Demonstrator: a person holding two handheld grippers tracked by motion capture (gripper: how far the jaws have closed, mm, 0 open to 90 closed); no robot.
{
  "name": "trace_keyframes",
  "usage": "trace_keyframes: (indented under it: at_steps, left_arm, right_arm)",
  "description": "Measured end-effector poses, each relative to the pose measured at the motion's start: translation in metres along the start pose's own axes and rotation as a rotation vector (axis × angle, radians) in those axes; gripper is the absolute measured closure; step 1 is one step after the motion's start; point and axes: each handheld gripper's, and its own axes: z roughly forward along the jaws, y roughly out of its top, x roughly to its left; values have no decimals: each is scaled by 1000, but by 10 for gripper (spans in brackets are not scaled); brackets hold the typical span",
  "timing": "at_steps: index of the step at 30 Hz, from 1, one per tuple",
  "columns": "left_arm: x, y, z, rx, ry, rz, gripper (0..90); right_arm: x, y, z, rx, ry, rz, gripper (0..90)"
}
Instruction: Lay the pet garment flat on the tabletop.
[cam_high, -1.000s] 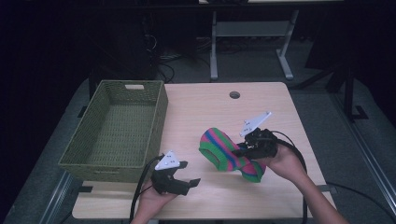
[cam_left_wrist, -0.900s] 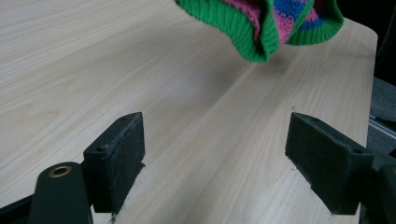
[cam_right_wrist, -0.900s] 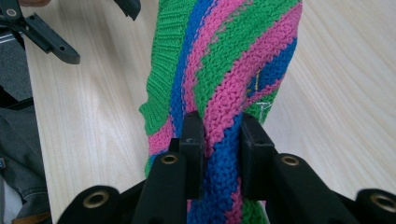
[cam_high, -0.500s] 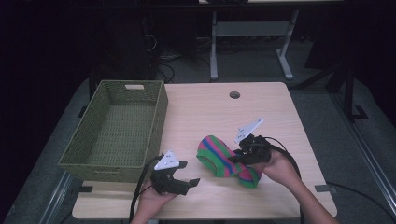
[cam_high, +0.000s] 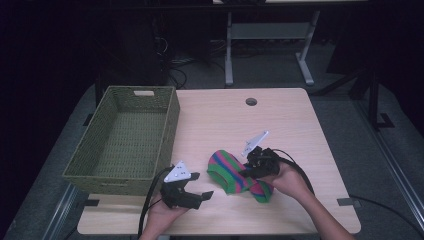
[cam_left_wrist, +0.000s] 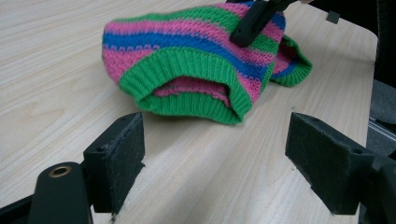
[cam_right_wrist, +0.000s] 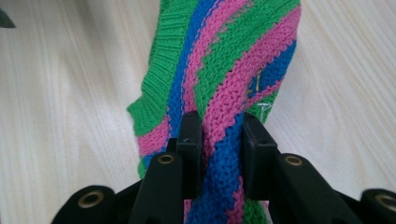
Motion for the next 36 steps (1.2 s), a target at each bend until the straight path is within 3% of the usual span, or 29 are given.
trace_keyframes:
  at_steps: [12, 18, 25, 28, 33, 36]
  left_arm:
    - [0, 0, -1, -5, 2, 0, 194]
    - [1, 0, 0, -4, 1, -2, 195]
    - [1, 0, 0, -4, -1, -5, 195]
    - [1, 0, 0, -3, -1, -3, 195]
    - [1, 0, -1, -7, 1, -7, 195]
    - [1, 0, 0, -6, -6, -9, 195]
  right_arm:
    - [-4, -1, 11, 4, 18, 16, 654]
    - [-5, -4, 14, 13, 13, 18, 551]
    - [-4, -4, 7, -31, 17, 14, 432]
    - [-1, -5, -1, -52, 11, 23, 451]
    - [3, -10, -11, -75, 8, 12, 665]
    - [5, -15, -9, -51, 6, -4, 730]
